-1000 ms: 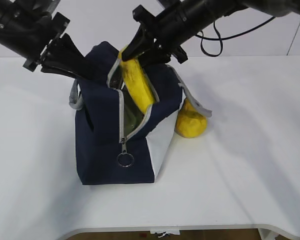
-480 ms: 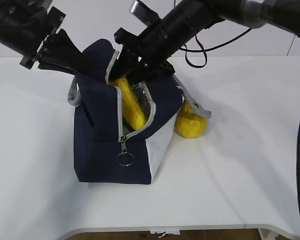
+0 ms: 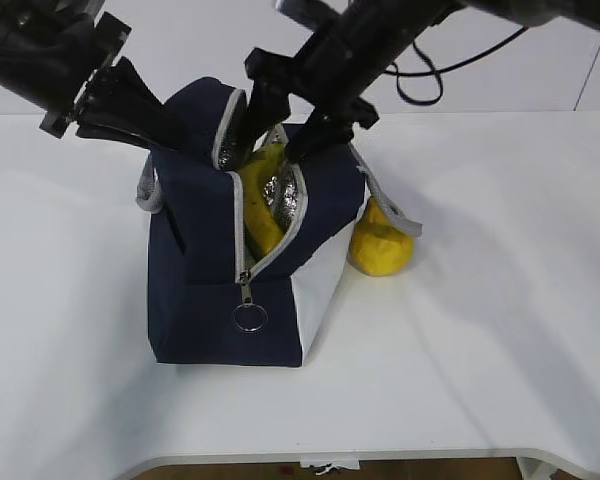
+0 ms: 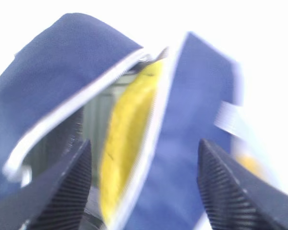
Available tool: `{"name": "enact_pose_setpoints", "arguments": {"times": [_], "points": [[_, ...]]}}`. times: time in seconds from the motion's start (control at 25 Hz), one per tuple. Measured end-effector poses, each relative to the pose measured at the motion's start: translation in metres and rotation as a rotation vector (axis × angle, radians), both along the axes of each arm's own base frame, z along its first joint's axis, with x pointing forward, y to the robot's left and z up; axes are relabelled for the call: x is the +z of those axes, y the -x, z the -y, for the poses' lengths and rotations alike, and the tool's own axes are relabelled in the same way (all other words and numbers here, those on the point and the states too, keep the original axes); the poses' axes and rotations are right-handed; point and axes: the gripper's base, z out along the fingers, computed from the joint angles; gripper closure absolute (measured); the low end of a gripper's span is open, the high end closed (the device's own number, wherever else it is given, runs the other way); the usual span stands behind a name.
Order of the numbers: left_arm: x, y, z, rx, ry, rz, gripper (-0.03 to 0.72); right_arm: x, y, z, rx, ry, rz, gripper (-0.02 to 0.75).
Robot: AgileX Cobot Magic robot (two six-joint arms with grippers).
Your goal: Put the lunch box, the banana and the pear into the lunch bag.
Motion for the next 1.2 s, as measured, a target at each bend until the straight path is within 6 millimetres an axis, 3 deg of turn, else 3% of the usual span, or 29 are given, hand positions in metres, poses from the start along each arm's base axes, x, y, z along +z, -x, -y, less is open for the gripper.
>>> {"name": "enact_pose_setpoints", "arguments": {"times": [0.28,0.4,0.56,0.88,1.08,1.2], "points": [[-0.001,0.000,-0.001,-0.004,-0.016,0.002,0.676,0.063,0.022,0.026,-0.049,0.146,0.179,0.209],[-0.002,0.000,-0.002,-0.007,-0.029,0.004,0.676,0.077,0.038,0.039,-0.057,0.229,0.217,0.209],[-0.004,0.001,-0.003,-0.015,-0.056,0.007,0.676,0.072,0.057,0.060,-0.059,0.390,0.214,0.209],[-0.006,0.001,-0.005,-0.023,-0.087,0.012,0.676,0.029,0.072,0.091,-0.108,0.642,0.100,0.209],[-0.005,0.001,-0.005,-0.024,-0.089,0.014,0.676,0.024,0.067,0.104,-0.173,0.644,0.064,0.209],[-0.005,0.001,-0.005,-0.024,-0.091,0.014,0.676,0.020,0.068,0.100,-0.179,0.566,0.019,0.209]]}}
